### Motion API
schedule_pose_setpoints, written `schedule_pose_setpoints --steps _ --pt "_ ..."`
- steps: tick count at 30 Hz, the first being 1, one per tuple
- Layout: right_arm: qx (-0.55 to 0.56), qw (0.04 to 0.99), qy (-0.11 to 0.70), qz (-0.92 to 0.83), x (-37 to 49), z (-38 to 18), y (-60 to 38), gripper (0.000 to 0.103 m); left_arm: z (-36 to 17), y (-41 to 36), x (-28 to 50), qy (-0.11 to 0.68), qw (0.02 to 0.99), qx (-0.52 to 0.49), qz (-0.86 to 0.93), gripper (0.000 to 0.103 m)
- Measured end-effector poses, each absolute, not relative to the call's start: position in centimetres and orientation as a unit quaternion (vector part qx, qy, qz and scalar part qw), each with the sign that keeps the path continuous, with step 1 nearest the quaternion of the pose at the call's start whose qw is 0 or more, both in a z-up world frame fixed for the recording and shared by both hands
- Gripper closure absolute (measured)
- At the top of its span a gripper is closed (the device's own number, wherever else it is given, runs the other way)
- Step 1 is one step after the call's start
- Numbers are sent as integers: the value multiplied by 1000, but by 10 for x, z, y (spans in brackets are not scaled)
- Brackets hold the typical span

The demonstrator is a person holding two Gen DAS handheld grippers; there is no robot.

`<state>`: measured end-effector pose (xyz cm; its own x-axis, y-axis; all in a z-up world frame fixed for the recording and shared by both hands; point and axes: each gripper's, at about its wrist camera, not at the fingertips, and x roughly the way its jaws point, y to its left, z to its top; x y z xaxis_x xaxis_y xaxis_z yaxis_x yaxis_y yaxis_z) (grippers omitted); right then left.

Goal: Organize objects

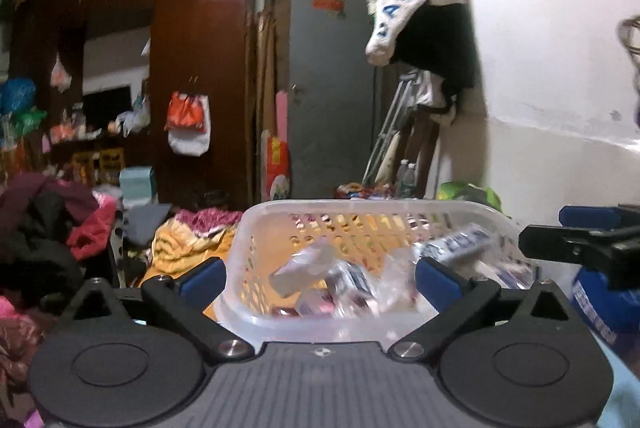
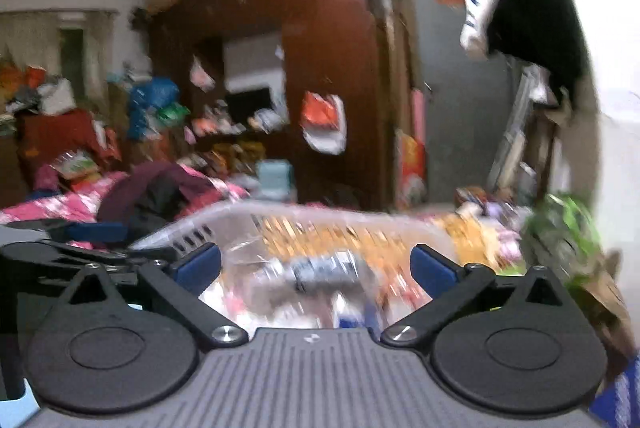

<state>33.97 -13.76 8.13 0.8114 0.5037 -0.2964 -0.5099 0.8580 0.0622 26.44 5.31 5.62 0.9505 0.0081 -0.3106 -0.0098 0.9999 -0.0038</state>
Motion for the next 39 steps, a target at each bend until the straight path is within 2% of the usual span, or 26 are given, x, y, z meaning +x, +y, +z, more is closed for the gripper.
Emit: schedule_pose_setpoints --steps 5,13,24,39 --pt "-71 965 128 218 298 69 -146 0 54 48 233 162 987 -11 3 1" --pt "-89 966 153 190 265 69 -148 0 53 37 204 156 988 -1 11 1" --pt "-24 967 156 199 266 71 -165 0 50 41 192 163 987 -3 7 1" --pt "-34 968 151 198 260 60 -162 0 50 39 187 161 987 0 5 1"
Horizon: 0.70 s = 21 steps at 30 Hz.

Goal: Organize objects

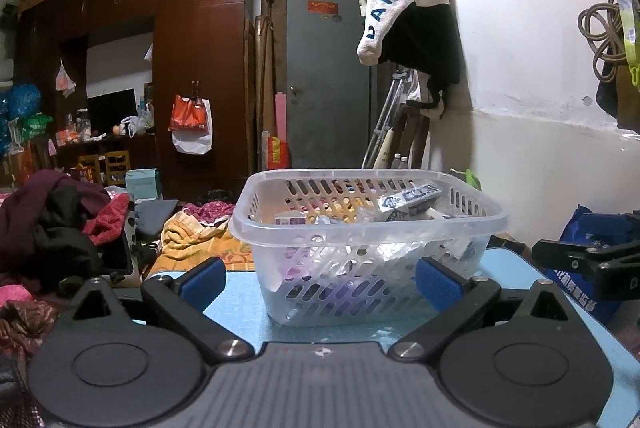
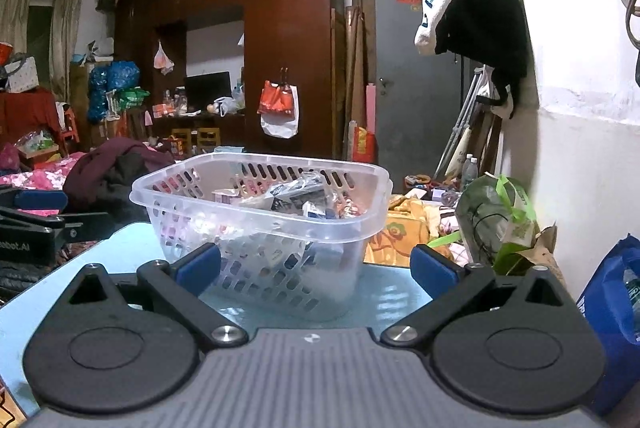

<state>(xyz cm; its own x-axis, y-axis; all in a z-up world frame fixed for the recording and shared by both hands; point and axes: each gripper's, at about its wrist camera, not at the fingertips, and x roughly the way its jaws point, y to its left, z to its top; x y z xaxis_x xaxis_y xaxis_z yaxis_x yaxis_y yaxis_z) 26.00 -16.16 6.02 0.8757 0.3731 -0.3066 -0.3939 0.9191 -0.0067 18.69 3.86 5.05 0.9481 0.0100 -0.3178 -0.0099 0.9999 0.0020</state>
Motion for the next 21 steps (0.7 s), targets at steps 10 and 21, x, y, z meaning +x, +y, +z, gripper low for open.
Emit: schedule_pose_setpoints --steps 10,21 --pt "-27 968 150 198 260 61 -168 0 47 31 186 170 985 -1 -4 1" --pt "-26 970 145 194 257 61 -169 0 47 30 187 176 984 -5 -6 1"
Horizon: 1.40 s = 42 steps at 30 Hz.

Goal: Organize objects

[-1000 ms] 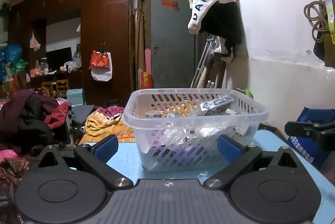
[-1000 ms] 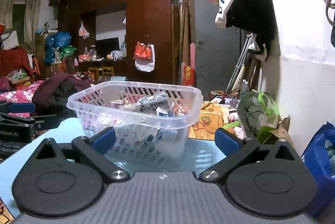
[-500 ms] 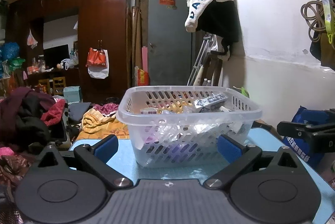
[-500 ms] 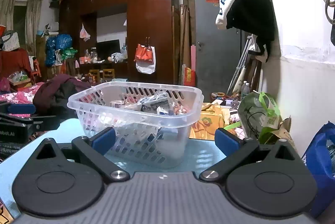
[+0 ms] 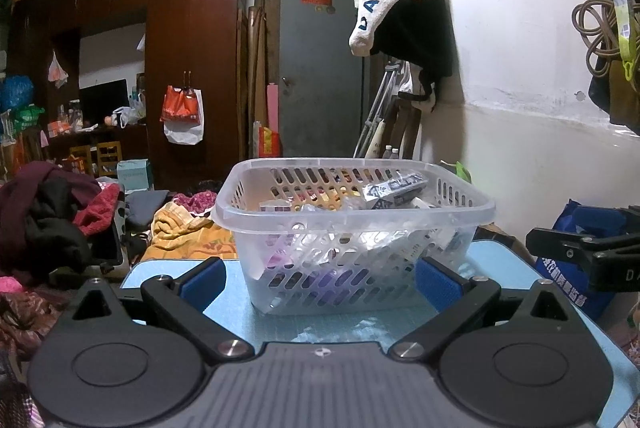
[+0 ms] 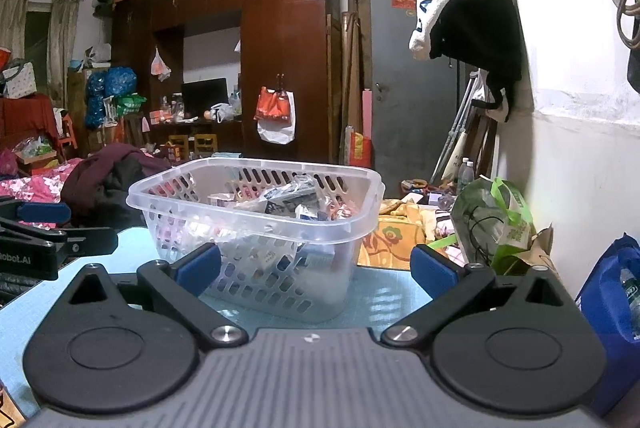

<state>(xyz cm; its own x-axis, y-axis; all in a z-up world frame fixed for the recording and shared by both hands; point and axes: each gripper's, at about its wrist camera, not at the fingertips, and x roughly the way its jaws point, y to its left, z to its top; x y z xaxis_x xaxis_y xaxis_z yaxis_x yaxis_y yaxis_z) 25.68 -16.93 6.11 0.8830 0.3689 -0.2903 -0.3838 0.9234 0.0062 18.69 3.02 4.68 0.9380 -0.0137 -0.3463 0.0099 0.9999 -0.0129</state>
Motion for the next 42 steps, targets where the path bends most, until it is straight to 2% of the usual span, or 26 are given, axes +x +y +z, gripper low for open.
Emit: schedule_pose_setpoints --steps 42 --pt "-8 968 162 192 260 57 -179 0 42 30 192 182 983 -12 -2 1"
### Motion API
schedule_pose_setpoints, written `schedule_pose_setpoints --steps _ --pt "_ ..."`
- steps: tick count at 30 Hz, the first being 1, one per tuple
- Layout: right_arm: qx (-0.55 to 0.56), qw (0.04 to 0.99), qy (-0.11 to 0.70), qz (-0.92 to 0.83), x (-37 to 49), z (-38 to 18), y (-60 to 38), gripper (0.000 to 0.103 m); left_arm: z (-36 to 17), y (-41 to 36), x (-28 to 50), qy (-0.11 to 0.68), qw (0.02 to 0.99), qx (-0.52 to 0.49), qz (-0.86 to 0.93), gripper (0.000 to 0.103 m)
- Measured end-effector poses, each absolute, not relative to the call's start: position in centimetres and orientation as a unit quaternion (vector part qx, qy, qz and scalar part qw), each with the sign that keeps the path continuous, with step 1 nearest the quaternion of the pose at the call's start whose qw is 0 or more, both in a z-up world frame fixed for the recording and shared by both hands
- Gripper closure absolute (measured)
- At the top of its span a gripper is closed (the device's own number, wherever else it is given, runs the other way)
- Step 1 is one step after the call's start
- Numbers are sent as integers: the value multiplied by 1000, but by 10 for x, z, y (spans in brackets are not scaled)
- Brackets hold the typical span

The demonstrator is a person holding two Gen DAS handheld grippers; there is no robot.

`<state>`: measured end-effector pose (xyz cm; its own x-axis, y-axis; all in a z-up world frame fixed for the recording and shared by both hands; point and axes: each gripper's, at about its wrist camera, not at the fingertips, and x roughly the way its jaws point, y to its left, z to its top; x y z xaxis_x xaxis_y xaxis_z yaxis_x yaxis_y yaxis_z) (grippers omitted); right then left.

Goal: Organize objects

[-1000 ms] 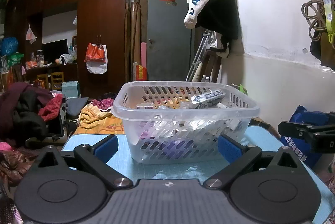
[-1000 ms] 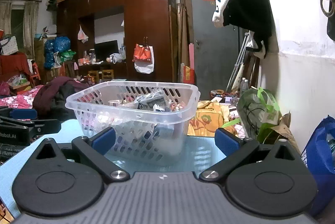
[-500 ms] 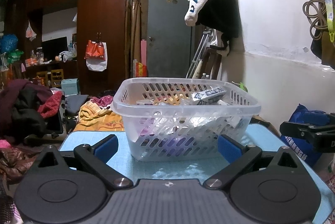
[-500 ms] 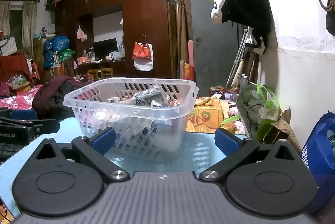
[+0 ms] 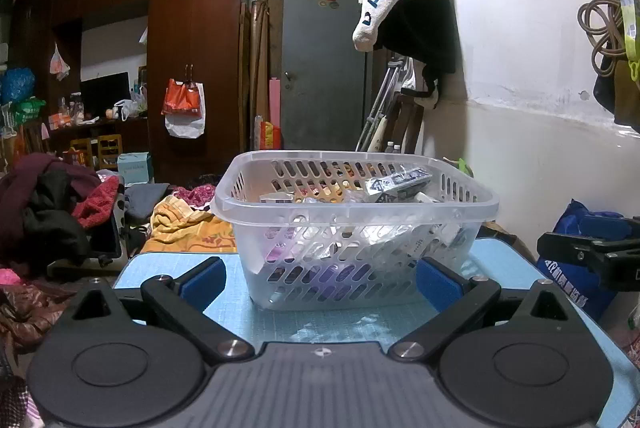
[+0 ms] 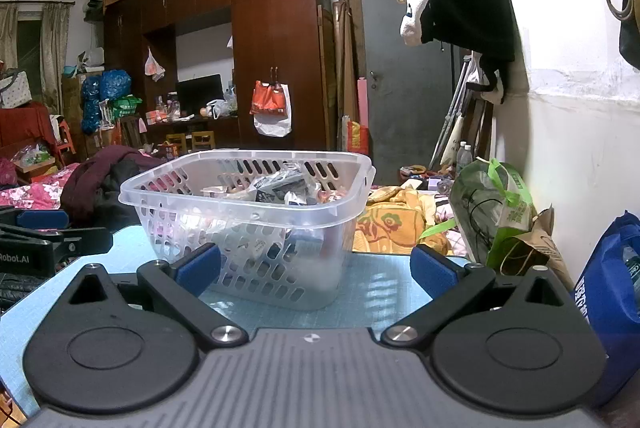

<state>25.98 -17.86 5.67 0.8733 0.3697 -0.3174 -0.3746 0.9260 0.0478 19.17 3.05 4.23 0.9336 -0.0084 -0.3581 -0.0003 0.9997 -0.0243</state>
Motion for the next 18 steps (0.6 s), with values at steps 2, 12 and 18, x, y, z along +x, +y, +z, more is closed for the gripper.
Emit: schedule_pose_setpoints --steps 2,12,18 --pt "-8 968 163 192 260 57 -179 0 42 31 192 182 983 -13 -3 1" --pt "-9 968 162 192 260 58 -179 0 43 29 196 183 983 -16 -8 1" --pt "-9 968 161 193 260 58 -179 0 43 26 197 176 984 -12 -8 2"
